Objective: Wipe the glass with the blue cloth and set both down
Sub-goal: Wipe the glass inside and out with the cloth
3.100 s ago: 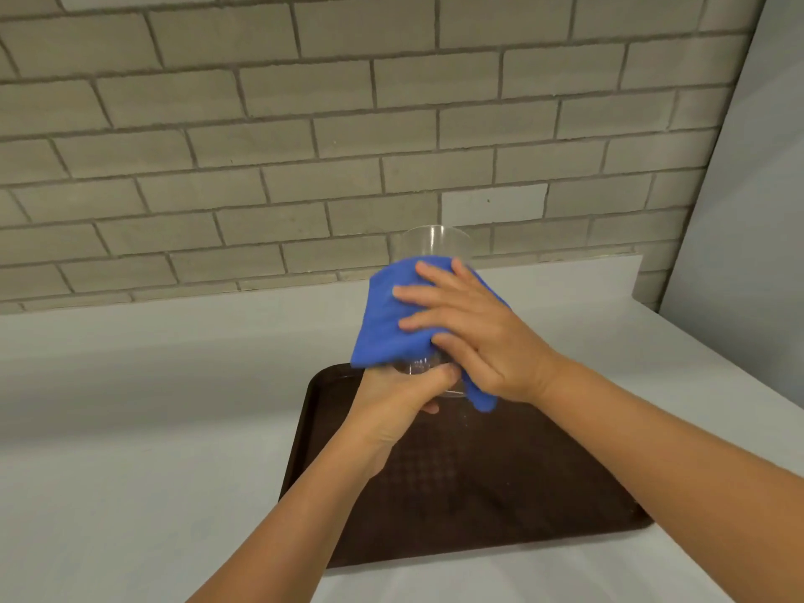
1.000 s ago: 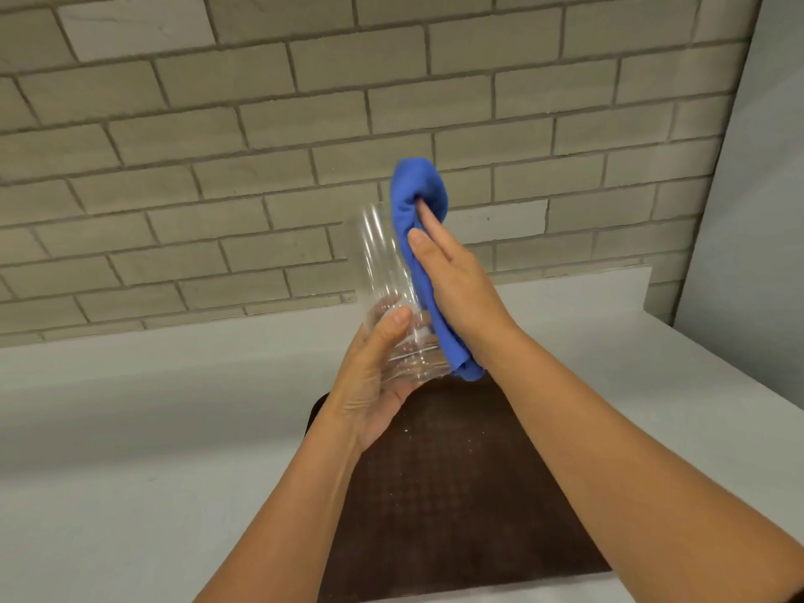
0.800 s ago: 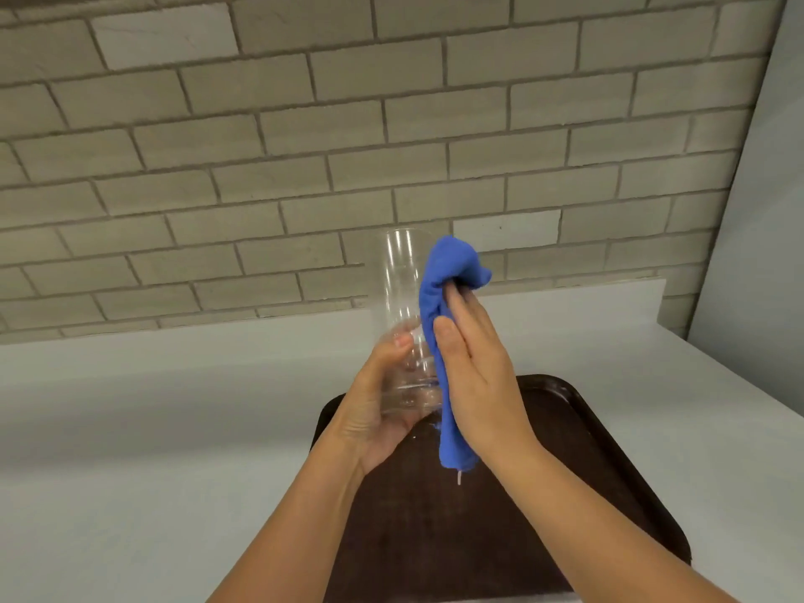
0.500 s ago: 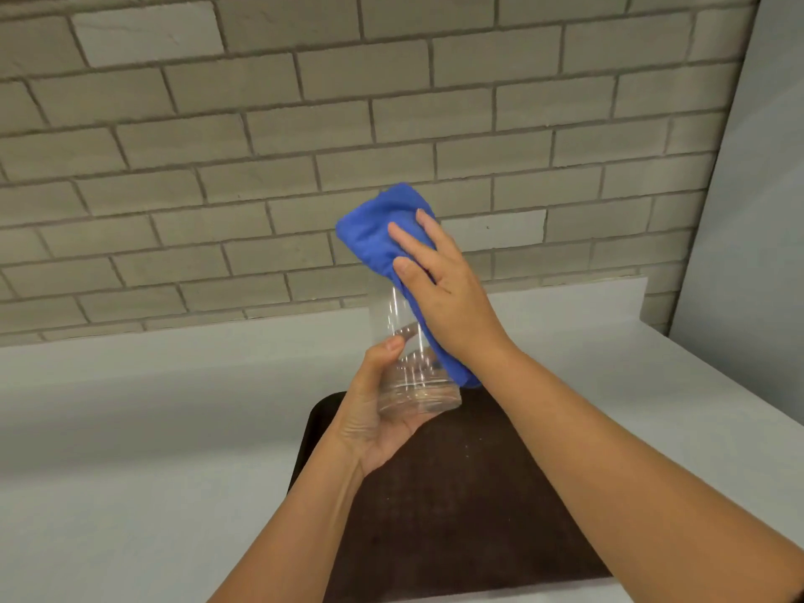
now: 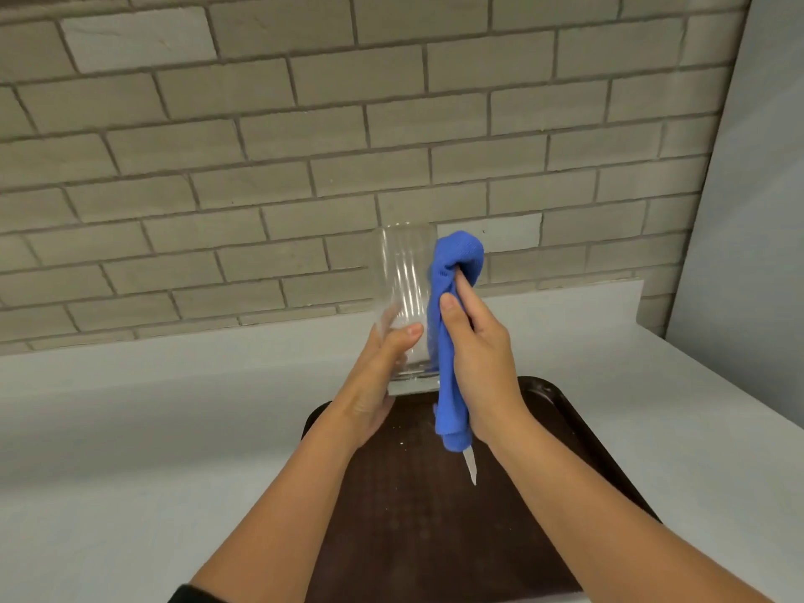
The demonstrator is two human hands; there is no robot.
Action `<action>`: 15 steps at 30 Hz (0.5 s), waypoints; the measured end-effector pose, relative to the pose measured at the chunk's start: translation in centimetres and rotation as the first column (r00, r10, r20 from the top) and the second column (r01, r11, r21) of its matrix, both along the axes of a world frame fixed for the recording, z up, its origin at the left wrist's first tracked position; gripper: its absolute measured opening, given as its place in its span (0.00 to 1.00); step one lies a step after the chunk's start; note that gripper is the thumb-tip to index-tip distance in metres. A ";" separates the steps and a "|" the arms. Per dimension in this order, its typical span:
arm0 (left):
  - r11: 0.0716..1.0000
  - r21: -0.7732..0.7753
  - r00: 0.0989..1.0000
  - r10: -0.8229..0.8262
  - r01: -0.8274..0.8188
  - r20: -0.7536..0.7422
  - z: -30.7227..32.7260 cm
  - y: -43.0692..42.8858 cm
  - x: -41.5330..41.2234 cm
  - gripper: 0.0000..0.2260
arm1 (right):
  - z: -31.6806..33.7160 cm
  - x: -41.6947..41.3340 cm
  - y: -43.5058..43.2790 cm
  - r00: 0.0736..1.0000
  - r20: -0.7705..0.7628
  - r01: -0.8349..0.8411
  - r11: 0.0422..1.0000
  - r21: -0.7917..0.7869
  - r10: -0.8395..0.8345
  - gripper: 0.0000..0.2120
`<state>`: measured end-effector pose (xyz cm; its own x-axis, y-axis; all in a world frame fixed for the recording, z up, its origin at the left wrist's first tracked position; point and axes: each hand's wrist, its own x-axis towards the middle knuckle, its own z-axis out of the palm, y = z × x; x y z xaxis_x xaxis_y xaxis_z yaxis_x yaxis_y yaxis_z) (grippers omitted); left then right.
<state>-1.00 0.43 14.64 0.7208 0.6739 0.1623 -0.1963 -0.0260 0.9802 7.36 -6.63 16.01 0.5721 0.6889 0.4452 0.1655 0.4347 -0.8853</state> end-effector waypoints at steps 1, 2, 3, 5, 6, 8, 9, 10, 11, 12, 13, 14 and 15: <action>0.998 0.058 0.999 0.035 -0.035 0.002 0.6 -0.3 0.4 0.38 | 0.3 0.3 0.1 1.000 -0.007 0.013 1.000 0.015 -0.013 0.17; 0.990 0.105 0.996 0.090 -0.091 0.013 1.0 -0.4 0.8 0.37 | 0.6 0.6 0.2 1.000 -0.012 0.024 0.999 0.029 -0.024 0.18; 0.978 0.138 0.988 0.151 -0.154 0.032 1.3 -0.4 1.2 0.35 | 0.9 0.8 0.3 0.999 -0.015 0.037 0.998 0.042 -0.037 0.18; 0.933 0.214 0.957 0.283 -0.289 0.062 1.4 -0.5 1.6 0.25 | 1.3 1.0 0.4 0.997 -0.015 0.072 0.995 0.065 -0.071 0.19; 0.907 0.247 0.940 0.335 -0.340 0.066 1.4 -0.7 1.7 0.21 | 1.5 1.0 0.4 0.996 -0.008 0.090 0.994 0.069 -0.090 0.19; 0.889 0.257 0.925 0.375 -0.379 0.065 1.2 -1.1 1.8 0.17 | 1.4 0.8 0.4 0.994 0.017 0.111 0.992 0.063 -0.112 0.20; 0.894 0.247 0.927 0.372 -0.372 0.051 1.0 -1.3 1.8 0.17 | 1.2 0.5 0.3 0.993 0.022 0.111 0.992 0.055 -0.113 0.20; 0.902 0.237 0.931 0.362 -0.360 0.035 1.0 -1.5 1.7 0.18 | 0.8 0.2 0.1 0.994 0.021 0.104 0.993 0.051 -0.105 0.20; 0.911 0.223 0.936 0.352 -0.347 0.020 1.1 -1.7 1.6 0.20 | 0.4 -0.1 0.0 0.996 0.019 0.088 0.995 0.052 -0.090 0.20; 0.921 0.198 0.940 0.342 -0.336 0.001 1.0 -1.7 1.5 0.23 | 0.0 -0.4 -0.1 0.997 0.025 0.071 0.996 0.056 -0.073 0.20; 0.930 0.164 0.941 0.337 -0.330 -0.016 0.9 -1.7 1.3 0.24 | -0.4 -0.7 -0.2 0.997 0.044 0.057 0.997 0.059 -0.060 0.20; 0.938 0.118 0.943 0.331 -0.326 -0.025 0.7 -1.6 1.0 0.25 | -0.6 -1.0 -0.3 0.996 0.078 0.045 0.997 0.063 -0.049 0.20; 0.949 0.064 0.950 0.312 -0.310 -0.026 0.6 -1.5 0.7 0.25 | -0.7 -1.2 -0.3 0.992 0.121 0.028 0.997 0.072 -0.036 0.21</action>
